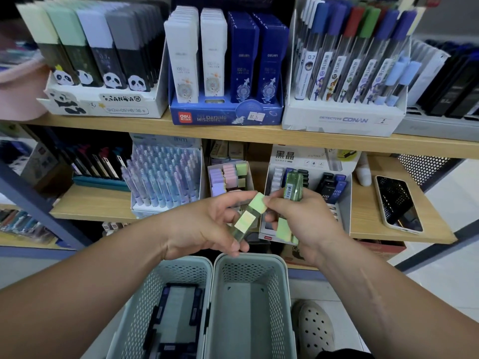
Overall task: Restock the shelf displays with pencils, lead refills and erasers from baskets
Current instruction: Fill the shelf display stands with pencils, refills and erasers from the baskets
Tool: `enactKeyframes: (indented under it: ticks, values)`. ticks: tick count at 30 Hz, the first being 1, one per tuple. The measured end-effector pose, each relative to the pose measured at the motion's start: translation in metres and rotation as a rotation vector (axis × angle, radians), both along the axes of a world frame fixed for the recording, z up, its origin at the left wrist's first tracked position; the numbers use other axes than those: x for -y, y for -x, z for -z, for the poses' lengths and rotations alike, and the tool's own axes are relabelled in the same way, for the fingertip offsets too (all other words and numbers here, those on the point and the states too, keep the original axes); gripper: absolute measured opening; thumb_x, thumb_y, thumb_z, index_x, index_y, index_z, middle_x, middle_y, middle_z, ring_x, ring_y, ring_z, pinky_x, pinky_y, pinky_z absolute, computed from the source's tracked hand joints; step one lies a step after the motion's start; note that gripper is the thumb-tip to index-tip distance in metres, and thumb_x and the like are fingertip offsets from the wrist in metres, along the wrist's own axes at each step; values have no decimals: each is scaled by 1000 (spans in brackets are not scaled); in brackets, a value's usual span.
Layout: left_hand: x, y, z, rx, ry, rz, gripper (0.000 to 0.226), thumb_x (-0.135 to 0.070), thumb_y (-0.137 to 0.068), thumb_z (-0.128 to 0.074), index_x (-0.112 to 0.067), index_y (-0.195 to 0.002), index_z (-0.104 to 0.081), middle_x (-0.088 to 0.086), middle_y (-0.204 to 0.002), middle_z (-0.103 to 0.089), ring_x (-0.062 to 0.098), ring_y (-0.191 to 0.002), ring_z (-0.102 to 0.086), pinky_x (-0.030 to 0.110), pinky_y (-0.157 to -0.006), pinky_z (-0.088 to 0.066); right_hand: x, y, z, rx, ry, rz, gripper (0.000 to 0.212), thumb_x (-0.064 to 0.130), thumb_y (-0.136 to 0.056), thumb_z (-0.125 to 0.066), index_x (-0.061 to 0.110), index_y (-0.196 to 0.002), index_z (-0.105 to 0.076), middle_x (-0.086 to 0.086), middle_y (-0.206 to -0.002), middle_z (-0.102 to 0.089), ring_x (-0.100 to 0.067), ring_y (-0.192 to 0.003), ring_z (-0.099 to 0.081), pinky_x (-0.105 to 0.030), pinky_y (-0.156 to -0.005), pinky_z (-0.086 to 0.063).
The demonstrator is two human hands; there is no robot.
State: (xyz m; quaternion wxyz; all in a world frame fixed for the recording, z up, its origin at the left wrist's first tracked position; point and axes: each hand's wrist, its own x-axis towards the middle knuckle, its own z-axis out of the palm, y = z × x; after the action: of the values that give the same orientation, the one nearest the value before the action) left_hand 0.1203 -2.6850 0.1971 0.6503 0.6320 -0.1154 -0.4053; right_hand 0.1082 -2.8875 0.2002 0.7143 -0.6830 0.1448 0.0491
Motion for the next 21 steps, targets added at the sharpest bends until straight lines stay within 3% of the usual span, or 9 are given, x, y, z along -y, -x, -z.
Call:
enactKeyframes:
  ticks: [2,5,7,12,15,18,21]
  values:
    - [10,3,0,88,-106,-53,77,12,-78,-72,-30,-140,-52,22,-119,-67,24,-90,-67,30,-76,-54,-1,1,2,5,-16,2,13,1,-86,-74,8,-88,-64,-6,-65,-67,-16,-55,-62,-33,-56,-52]
    - [25,0,1,231,-188,-320,26,-5,-90,-70,-17,-112,-70,14,-93,-74,14,-78,-63,23,-65,-48,-2,3,3,38,32,-32,14,1,-85,-75,6,-91,-63,-6,-64,-66,-17,-56,-62,-33,-57,-52]
    - [28,-5,2,339,-202,-399,12,-5,-88,-73,-10,-98,-71,5,-78,-67,8,-64,-56,20,-58,-44,-2,4,2,49,44,-54,15,1,-84,-76,5,-91,-63,-6,-61,-65,-17,-55,-62,-32,-56,-52]
    - [32,-16,-3,459,-220,-403,23,1,-86,-73,-16,-101,-73,12,-79,-62,19,-71,-59,31,-70,-50,3,3,-1,56,-12,-15,14,2,-87,-74,5,-91,-62,-9,-63,-65,-18,-54,-60,-33,-53,-50]
    - [31,-33,-6,570,-237,-616,22,0,-83,-76,-20,-90,-72,7,-74,-67,20,-68,-64,33,-69,-55,11,0,-4,46,-38,28,11,3,-88,-73,8,-88,-63,-9,-69,-66,-17,-56,-60,-29,-52,-51]
    - [28,-48,-6,652,-259,-770,18,-3,-82,-78,-17,-89,-68,6,-76,-70,15,-66,-67,24,-62,-56,18,-3,-3,35,-28,27,11,4,-88,-74,10,-89,-64,-10,-73,-68,-18,-60,-61,-29,-55,-51]
    - [29,-61,-1,686,-287,-842,18,-6,-82,-78,-21,-84,-68,6,-80,-72,20,-76,-72,36,-73,-61,20,-3,-2,29,-21,16,11,4,-88,-73,9,-91,-64,-8,-72,-68,-19,-60,-61,-28,-54,-51]
